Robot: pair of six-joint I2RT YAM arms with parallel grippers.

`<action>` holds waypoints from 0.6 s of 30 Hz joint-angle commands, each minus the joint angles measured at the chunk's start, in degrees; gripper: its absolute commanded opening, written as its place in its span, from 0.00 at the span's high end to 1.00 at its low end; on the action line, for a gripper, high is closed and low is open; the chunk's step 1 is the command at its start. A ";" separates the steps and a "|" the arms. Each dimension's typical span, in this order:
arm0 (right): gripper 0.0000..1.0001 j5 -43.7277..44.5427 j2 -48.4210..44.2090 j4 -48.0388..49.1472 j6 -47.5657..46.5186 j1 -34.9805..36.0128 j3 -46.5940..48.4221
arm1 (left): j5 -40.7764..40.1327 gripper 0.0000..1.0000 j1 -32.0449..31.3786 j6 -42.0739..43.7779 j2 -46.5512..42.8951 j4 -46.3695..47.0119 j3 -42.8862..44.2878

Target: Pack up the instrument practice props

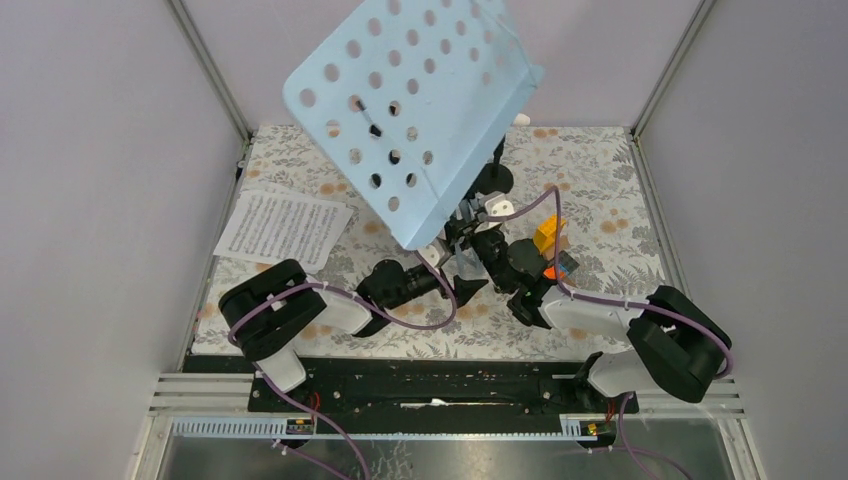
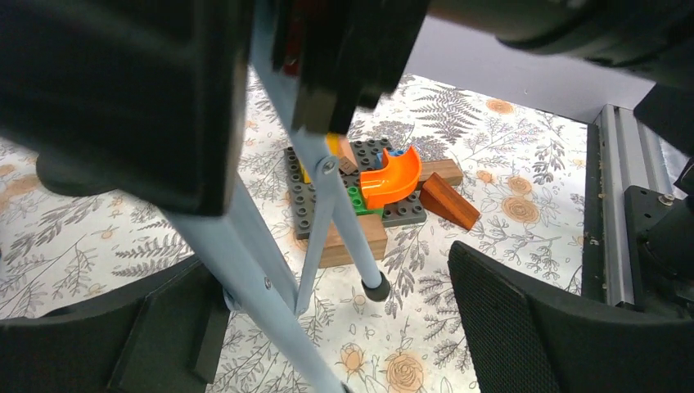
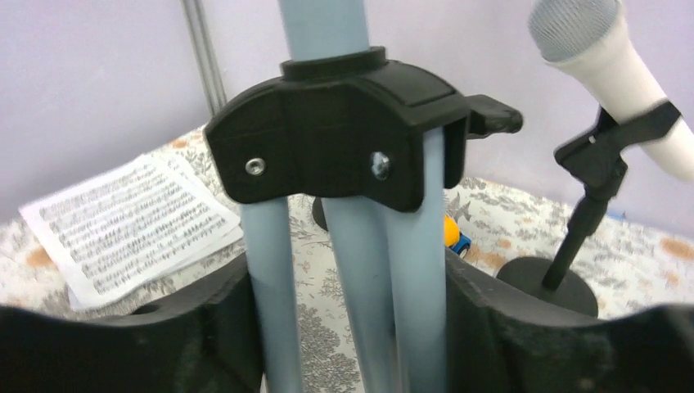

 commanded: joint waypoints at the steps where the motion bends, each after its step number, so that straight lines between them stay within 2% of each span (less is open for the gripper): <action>1: 0.53 3.24 1.55 1.58 1.04 0.06 1.82 | 8.73 0.01 -4.57 -2.76 0.61 -0.45 -0.43; 4: 0.78 2.78 1.08 1.86 1.54 0.09 0.74 | 7.50 0.01 -4.61 -2.76 0.77 0.15 -0.98; 6: 0.86 3.18 0.51 2.33 2.33 0.08 -0.21 | 6.67 0.01 -4.65 -2.72 0.86 0.37 -1.11; 11: 0.97 7.16 -1.67 6.74 4.37 0.08 -4.50 | 3.54 0.01 -4.69 -2.68 1.15 1.02 -1.56; 15: 1.00 11.72 -5.39 7.54 9.24 0.08 -7.11 | -1.02 0.01 -4.91 -2.47 0.96 2.50 -2.89; 18: 1.00 14.39 -8.80 3.26 13.89 0.07 -6.99 | -4.05 0.01 -5.24 -2.10 1.12 3.71 -2.69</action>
